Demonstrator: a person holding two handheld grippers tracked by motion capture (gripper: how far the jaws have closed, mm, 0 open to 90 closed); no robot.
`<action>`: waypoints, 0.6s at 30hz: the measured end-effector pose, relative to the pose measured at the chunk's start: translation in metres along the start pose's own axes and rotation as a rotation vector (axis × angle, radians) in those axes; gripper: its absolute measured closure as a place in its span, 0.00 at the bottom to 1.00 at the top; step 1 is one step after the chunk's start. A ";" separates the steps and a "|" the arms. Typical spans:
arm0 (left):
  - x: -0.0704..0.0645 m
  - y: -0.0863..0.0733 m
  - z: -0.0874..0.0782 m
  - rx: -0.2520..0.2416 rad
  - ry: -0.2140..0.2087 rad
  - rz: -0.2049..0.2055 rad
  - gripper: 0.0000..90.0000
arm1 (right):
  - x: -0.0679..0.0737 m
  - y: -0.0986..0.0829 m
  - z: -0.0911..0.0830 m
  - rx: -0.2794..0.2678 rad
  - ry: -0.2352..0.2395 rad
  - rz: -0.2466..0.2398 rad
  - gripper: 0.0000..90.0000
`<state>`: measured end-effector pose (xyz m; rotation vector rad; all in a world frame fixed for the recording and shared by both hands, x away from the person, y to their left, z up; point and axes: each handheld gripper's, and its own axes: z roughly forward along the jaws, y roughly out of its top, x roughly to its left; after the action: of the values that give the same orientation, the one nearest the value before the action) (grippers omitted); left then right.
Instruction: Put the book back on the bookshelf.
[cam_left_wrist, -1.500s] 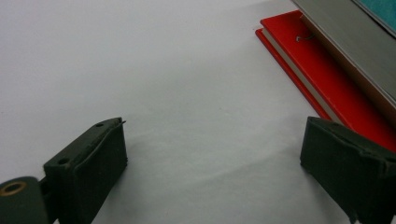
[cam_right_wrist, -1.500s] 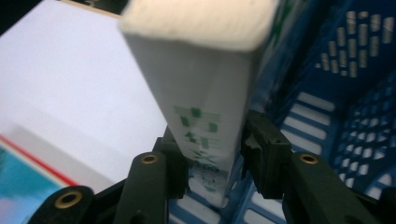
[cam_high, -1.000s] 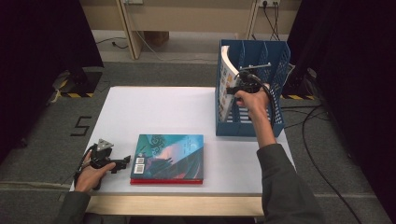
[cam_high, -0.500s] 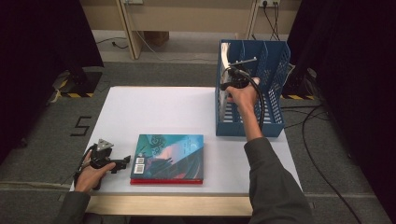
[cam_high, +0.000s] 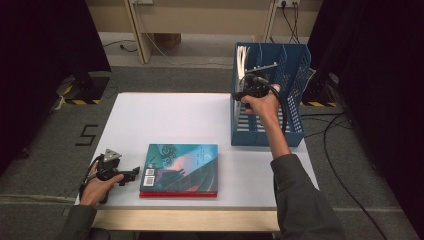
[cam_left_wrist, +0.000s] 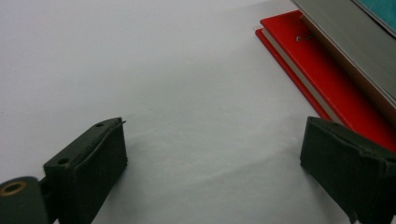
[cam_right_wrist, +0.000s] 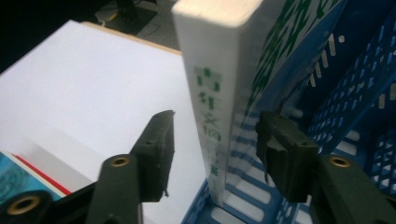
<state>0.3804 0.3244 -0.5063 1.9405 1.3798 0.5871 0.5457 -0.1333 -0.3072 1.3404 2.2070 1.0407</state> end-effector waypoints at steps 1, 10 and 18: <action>0.000 0.000 0.000 0.001 0.000 0.001 0.07 | 0.000 0.000 0.000 0.005 -0.004 -0.012 0.56; 0.000 0.000 0.000 0.003 0.001 0.003 0.07 | 0.001 0.001 0.008 0.016 -0.026 -0.039 0.72; 0.000 0.000 0.000 0.001 0.000 0.001 0.07 | 0.002 0.000 0.006 0.022 -0.019 -0.009 0.60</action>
<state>0.3804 0.3246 -0.5063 1.9421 1.3792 0.5877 0.5485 -0.1288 -0.3115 1.3429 2.2141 0.9993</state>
